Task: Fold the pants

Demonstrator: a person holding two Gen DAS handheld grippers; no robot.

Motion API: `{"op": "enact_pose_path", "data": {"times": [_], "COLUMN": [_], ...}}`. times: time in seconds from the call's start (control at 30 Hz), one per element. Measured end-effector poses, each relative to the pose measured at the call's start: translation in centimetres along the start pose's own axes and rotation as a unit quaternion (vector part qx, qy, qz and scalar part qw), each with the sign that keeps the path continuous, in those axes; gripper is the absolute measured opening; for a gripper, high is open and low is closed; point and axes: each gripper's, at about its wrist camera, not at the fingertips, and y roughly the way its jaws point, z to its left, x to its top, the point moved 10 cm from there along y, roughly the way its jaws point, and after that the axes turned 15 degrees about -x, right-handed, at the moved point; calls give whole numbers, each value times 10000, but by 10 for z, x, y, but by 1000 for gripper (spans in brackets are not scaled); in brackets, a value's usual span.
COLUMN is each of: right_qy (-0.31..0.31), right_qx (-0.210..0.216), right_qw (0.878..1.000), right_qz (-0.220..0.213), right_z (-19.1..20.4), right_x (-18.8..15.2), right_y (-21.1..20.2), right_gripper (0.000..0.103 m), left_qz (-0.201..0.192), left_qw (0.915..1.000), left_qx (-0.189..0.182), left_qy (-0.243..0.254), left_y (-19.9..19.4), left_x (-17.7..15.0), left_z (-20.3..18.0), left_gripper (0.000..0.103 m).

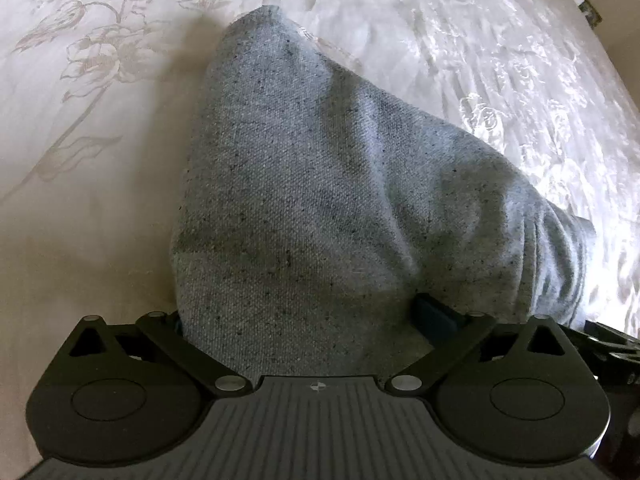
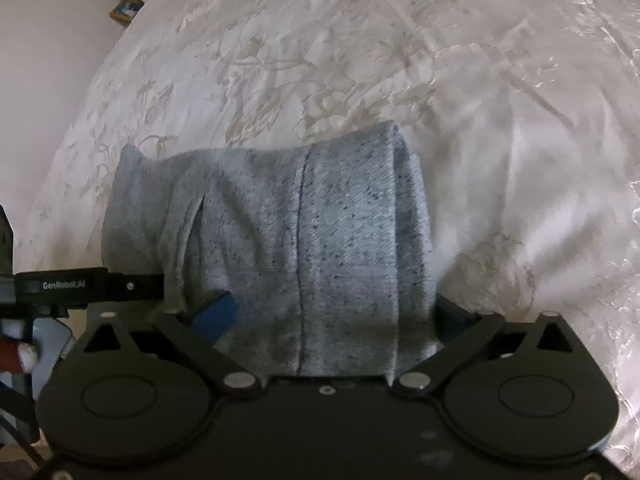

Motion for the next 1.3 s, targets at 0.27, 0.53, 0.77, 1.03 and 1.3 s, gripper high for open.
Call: {"op": "enact_pose_path", "data": {"times": [0.27, 0.53, 0.77, 1.03, 1.3], "right_qy": [11, -3, 20, 243, 154], "right_qx": [42, -12, 112, 222, 412], "right_qw": [10000, 10000, 9997, 9995, 9984], "right_qz": [-52, 32, 223, -20, -364], "right_z": [-1, -1, -1, -4, 4], "right_x": [-1, -1, 3, 4, 9], "right_y": [6, 8, 9, -15, -54], "right_gripper": [103, 103, 103, 39, 26], "left_qz": [-320, -542, -402, -632, -1051], "left_qw": [9992, 9982, 9989, 9962, 9928], "left_qx": [224, 261, 237, 567, 523], "left_qy": [17, 46, -4, 204, 231], "left_y": [-1, -3, -2, -22, -60], "left_x": [3, -3, -1, 4, 3], "left_z": [1, 0, -1, -19, -29], "left_gripper": [103, 103, 103, 52, 19]}}
